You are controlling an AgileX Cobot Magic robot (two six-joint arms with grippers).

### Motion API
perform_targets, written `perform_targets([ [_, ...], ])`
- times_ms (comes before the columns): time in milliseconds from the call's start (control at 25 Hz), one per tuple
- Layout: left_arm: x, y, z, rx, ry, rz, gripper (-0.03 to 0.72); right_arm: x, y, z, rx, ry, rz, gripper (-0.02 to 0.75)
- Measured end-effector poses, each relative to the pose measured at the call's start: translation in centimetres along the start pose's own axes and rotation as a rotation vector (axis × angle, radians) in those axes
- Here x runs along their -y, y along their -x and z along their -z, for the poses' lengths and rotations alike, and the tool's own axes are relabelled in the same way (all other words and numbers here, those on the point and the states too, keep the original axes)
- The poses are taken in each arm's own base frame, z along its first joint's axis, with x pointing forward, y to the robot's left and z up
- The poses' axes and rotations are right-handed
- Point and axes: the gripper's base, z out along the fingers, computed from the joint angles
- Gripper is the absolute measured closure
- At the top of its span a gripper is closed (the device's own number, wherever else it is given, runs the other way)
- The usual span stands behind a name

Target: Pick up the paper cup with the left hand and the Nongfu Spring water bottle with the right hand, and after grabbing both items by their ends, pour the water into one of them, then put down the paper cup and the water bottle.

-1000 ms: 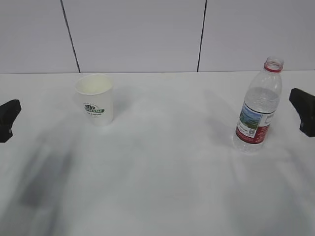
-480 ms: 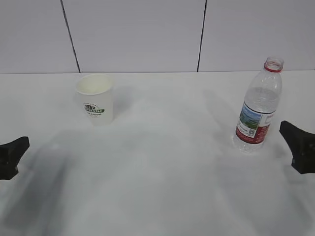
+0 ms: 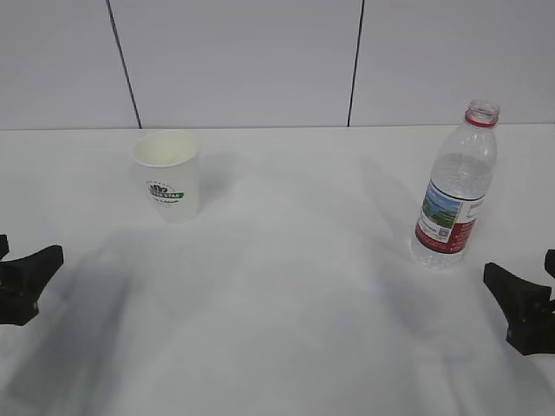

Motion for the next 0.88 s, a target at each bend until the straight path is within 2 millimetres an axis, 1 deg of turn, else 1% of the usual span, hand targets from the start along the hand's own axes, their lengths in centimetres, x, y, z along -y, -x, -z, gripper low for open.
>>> perform_targets([
  [200,0.1,0.0,0.0,-0.001,-0.014,-0.006,0.130,-0.1,0.1,0.0,0.006,0.016,0.008,0.153],
  [400,1.0,-0.1,0.1,-0.008,-0.115,-0.053,0.125,-0.6,0.1,0.0,0.010,0.071,0.033,0.153],
  [560,1.4,-0.2,0.1,-0.011,-0.159,-0.073,0.089,-1.0,0.1,0.0,0.011,0.109,0.058,0.152],
  [880,1.6,-0.2,0.1,-0.013,-0.175,-0.081,0.012,-1.1,0.1,0.1,0.013,0.126,0.080,0.152],
])
